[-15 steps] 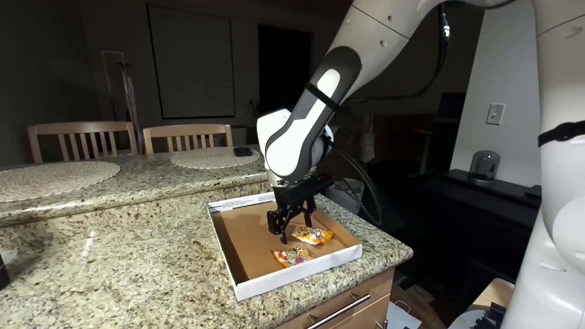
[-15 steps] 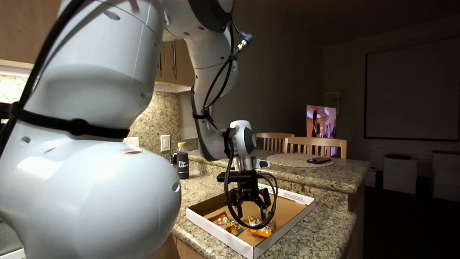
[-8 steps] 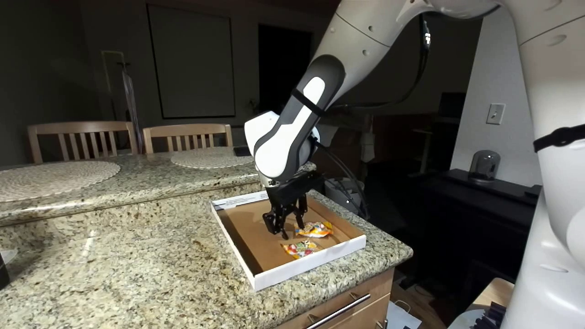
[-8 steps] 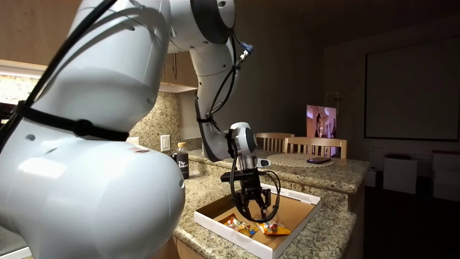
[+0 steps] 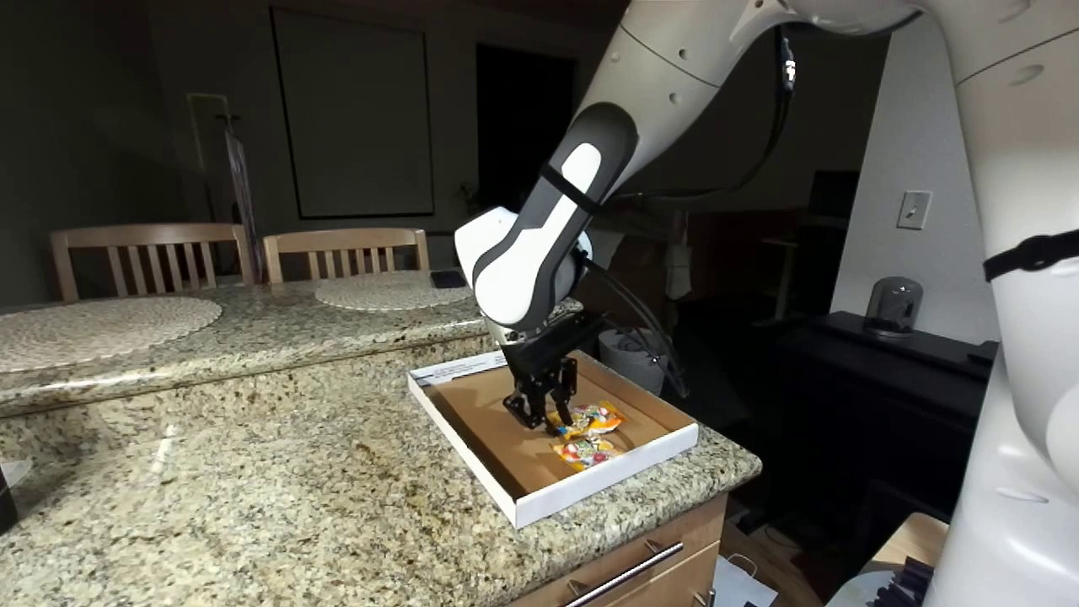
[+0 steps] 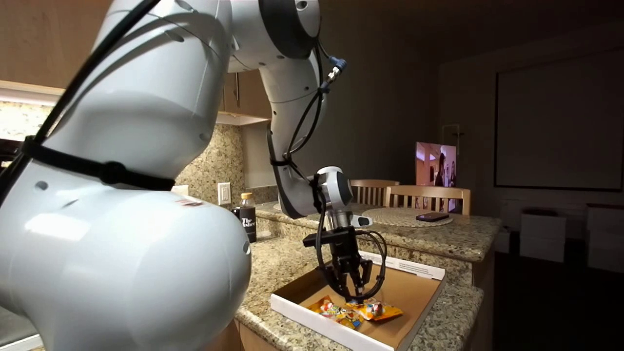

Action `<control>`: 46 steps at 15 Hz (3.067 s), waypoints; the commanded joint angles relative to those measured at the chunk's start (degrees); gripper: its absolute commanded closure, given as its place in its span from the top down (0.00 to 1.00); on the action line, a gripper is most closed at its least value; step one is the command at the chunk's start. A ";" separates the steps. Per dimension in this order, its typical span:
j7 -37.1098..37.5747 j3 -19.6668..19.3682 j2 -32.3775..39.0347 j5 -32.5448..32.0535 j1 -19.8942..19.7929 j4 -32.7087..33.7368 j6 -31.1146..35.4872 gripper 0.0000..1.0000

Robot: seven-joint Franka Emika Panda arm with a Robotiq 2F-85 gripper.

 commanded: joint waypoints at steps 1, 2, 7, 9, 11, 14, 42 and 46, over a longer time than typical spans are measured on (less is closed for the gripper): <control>0.66 -0.33 -1.19 -0.70 -0.44 -0.55 -1.84 0.65; 0.60 -0.52 -1.35 -0.61 -0.61 -0.55 -2.05 0.72; 0.83 -1.30 -0.99 -0.56 -1.26 0.08 -4.30 0.55; 0.83 -1.48 -0.96 -0.70 -1.28 0.13 -5.21 0.56; 0.69 -1.56 -1.00 -0.84 -1.34 0.28 -6.12 0.43; 0.58 -1.63 -0.90 -0.79 -1.47 0.56 -7.48 0.23; 3.84 -0.75 -4.80 4.00 -4.06 5.17 -27.43 0.57; 3.66 -0.66 -2.18 2.15 -4.03 4.00 -23.07 0.81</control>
